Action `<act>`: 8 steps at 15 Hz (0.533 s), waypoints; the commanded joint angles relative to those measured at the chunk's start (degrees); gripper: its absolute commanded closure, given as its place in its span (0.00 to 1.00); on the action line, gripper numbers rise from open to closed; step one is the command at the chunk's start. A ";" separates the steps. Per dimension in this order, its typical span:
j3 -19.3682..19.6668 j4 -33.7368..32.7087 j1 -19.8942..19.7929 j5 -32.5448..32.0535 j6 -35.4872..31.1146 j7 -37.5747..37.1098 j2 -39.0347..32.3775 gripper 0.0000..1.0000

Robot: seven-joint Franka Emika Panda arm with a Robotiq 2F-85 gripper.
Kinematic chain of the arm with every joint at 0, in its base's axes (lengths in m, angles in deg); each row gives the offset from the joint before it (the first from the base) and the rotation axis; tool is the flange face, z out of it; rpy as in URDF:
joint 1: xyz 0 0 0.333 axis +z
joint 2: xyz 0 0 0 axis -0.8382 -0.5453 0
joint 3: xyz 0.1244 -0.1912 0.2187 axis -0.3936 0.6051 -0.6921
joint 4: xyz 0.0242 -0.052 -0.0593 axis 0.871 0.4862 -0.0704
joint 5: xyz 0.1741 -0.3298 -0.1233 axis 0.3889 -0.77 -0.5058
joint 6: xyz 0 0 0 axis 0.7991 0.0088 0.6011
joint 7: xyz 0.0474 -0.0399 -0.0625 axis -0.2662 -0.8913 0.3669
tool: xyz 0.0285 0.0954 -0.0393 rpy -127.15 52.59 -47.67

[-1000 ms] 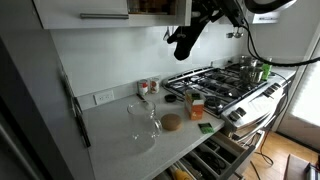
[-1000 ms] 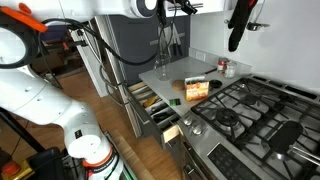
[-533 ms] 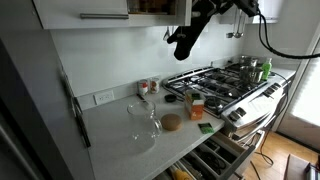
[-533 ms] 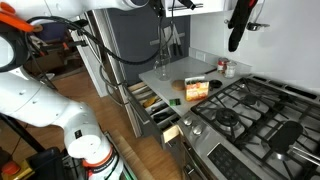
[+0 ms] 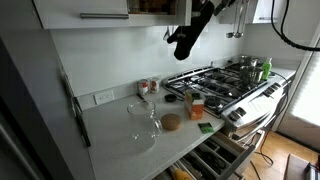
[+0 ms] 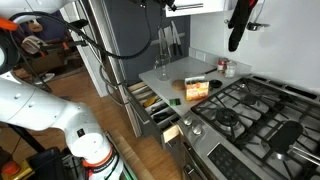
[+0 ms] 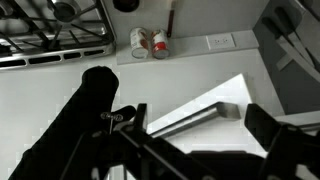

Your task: Open the right door of the upper cabinet on the left and remove the orange spatula then put it in the glass jug

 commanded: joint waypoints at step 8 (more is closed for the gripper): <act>-11.50 -3.30 -1.95 -9.09 5.44 -9.61 1.30 0.00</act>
